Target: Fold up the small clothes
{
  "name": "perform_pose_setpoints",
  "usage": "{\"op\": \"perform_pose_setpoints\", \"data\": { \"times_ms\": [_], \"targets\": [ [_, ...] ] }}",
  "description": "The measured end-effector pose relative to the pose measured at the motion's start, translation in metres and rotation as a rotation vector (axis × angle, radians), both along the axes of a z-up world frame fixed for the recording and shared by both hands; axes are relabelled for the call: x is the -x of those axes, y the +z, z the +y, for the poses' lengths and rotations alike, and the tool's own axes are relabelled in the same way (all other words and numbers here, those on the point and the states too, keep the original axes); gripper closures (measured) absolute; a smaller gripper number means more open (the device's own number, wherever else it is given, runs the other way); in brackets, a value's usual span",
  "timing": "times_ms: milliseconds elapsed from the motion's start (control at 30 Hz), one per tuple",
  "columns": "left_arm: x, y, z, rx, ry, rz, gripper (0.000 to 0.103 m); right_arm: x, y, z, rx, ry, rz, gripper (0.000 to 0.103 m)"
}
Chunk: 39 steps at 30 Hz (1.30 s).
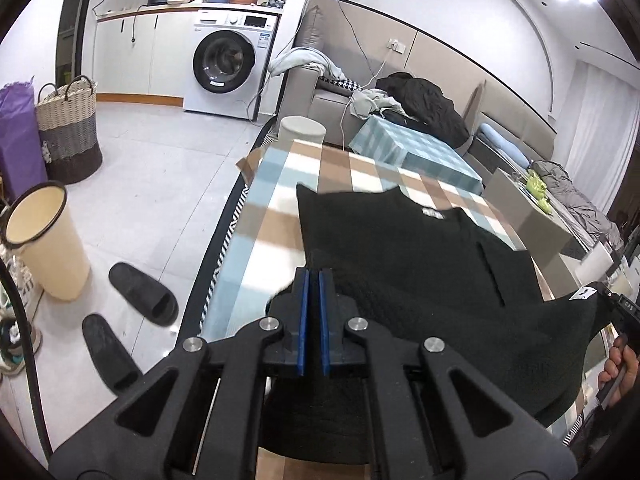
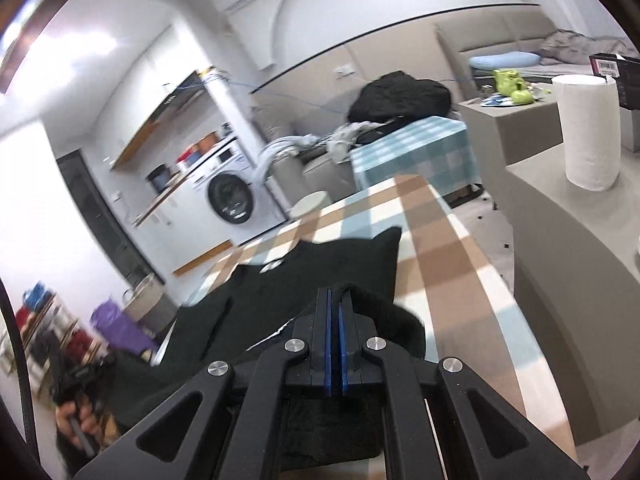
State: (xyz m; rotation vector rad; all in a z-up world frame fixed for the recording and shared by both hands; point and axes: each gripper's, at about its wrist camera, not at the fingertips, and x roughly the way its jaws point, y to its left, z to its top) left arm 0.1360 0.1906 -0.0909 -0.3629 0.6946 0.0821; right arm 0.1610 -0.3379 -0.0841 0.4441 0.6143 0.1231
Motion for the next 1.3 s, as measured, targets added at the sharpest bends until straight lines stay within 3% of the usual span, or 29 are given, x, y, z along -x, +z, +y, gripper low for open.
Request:
{"op": "perform_pose_setpoints", "data": {
  "times_ms": [267,400,433,500,533,567,667,800,833,867,967,1300],
  "targets": [
    [-0.061,-0.036,0.011,-0.001,0.022,0.111,0.100,-0.041,-0.036,-0.005,0.063,-0.101,0.186,0.100],
    [-0.063,-0.064,0.009,0.032,0.023,0.191,0.099,-0.041,-0.061,-0.015,0.006,-0.097,0.271,0.096],
    [-0.061,-0.068,0.010,0.058,0.011,0.198,0.096,-0.039,-0.065,-0.017,-0.016,-0.082,0.279,0.095],
    [-0.056,-0.078,0.008,0.094,-0.005,0.218,0.077,-0.033,-0.071,-0.020,-0.031,-0.060,0.314,0.075],
    [-0.053,-0.081,0.007,0.112,-0.017,0.223,0.061,-0.029,-0.073,-0.020,-0.042,-0.047,0.318,0.056],
    [-0.048,-0.085,0.005,0.122,-0.019,0.220,0.052,-0.025,-0.076,-0.019,-0.053,-0.030,0.322,0.052],
    [-0.044,-0.094,-0.009,0.125,-0.059,0.242,0.051,-0.021,-0.084,-0.008,-0.029,0.012,0.336,0.052],
    [-0.047,-0.100,-0.027,0.063,-0.059,0.247,0.051,-0.020,-0.089,0.008,0.017,0.046,0.333,0.057],
    [-0.046,-0.100,-0.030,0.063,-0.066,0.240,0.057,-0.019,-0.089,0.013,0.031,0.059,0.328,0.065],
    [-0.046,-0.101,-0.034,0.064,-0.084,0.239,0.070,-0.019,-0.090,0.017,0.050,0.073,0.333,0.071],
    [-0.044,-0.101,-0.042,0.025,-0.097,0.240,0.077,-0.015,-0.091,0.025,0.100,0.091,0.345,0.082],
    [-0.005,-0.094,-0.046,0.020,-0.117,0.250,0.076,0.024,-0.087,0.025,0.086,0.125,0.373,0.086]
  ]
}}
